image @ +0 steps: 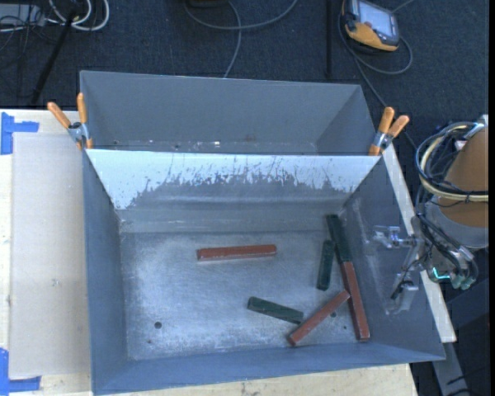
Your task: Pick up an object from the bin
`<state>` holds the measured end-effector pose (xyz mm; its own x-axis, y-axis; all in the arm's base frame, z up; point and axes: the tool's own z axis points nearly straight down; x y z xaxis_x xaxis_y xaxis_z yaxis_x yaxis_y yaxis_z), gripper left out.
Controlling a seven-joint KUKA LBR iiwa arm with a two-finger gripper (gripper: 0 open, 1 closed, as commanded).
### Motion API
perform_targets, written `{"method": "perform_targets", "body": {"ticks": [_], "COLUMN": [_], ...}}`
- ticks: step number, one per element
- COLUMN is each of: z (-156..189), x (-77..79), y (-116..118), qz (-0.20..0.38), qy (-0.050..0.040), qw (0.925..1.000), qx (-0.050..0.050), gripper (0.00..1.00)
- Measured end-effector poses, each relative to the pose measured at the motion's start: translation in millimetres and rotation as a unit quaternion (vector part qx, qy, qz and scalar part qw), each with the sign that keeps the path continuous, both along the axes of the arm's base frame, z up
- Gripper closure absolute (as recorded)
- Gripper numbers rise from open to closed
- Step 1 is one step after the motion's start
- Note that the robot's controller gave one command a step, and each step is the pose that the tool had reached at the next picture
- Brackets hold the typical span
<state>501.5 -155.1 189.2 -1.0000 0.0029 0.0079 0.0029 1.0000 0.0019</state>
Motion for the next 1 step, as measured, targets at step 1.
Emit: {"method": "perform_targets", "body": {"ticks": [1], "z": [-123.5], "x": [-9.1], "y": [87.0], "qz": [0.064], "qy": [-0.0014], "qw": [0.9979], "qx": [0.001], "gripper": [0.0]}}
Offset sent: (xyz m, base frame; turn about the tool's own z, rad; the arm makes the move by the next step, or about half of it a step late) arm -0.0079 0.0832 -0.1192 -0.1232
